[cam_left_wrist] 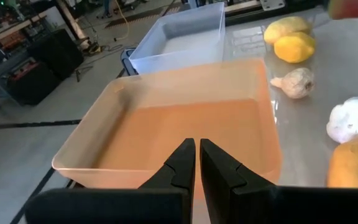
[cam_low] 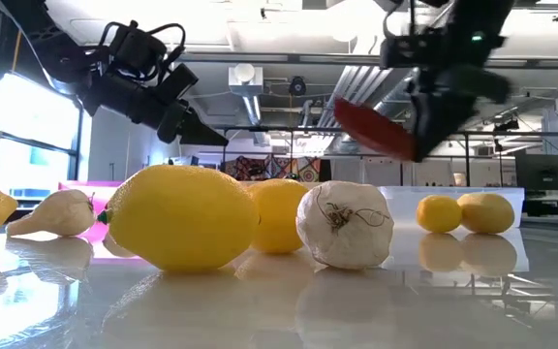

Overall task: Sort produce into baskets
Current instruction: Put the red chilli pepper into the pink bin

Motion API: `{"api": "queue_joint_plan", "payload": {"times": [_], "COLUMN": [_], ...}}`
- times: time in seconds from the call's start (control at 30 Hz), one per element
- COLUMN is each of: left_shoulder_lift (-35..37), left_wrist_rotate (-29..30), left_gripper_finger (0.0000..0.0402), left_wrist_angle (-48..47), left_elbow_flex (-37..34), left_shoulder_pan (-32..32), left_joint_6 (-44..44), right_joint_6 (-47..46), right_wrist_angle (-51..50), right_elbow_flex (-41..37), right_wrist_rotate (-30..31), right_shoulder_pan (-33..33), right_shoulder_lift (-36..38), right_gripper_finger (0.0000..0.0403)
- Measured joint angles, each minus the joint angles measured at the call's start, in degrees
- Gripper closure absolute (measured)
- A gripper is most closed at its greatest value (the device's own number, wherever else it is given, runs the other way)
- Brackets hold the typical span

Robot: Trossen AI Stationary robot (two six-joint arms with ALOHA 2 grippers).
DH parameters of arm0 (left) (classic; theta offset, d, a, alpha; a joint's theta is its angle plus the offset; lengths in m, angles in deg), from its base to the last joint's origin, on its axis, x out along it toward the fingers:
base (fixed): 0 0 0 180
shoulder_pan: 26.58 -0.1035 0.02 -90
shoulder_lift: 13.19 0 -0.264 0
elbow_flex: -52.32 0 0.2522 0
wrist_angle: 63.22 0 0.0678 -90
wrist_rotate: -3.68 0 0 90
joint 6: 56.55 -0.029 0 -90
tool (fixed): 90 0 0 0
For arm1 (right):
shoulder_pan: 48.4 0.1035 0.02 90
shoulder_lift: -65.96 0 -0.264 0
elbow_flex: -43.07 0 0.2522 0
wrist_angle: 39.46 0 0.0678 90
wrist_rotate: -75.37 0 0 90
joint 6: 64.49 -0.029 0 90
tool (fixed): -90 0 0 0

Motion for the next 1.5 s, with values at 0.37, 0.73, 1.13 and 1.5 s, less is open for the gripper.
{"api": "queue_joint_plan", "payload": {"times": [0.37,0.73,1.13,1.5], "left_shoulder_lift": [0.0,0.0,0.0,0.0], "left_wrist_rotate": [3.6,7.0,7.0,7.3], "left_gripper_finger": [0.039,0.039,0.0386,0.032], "left_wrist_angle": [0.4,3.8,-7.2,-5.0], "left_elbow_flex": [0.0,0.7,9.5,10.9], "left_shoulder_pan": [-0.1,-0.1,2.2,5.7], "left_joint_6": [1.8,8.3,11.0,8.2], "right_joint_6": [10.8,20.7,18.0,17.9], "right_wrist_angle": [29.0,53.7,57.3,58.1], "right_elbow_flex": [-10.6,-11.1,-11.1,-11.1], "right_wrist_rotate": [-0.1,-7.6,-13.3,-16.9], "right_shoulder_pan": [-16.3,-30.1,-36.2,-36.3], "right_shoulder_lift": [3.4,3.4,3.3,3.2], "right_gripper_finger": [0.0304,0.0304,0.0304,0.0304]}}
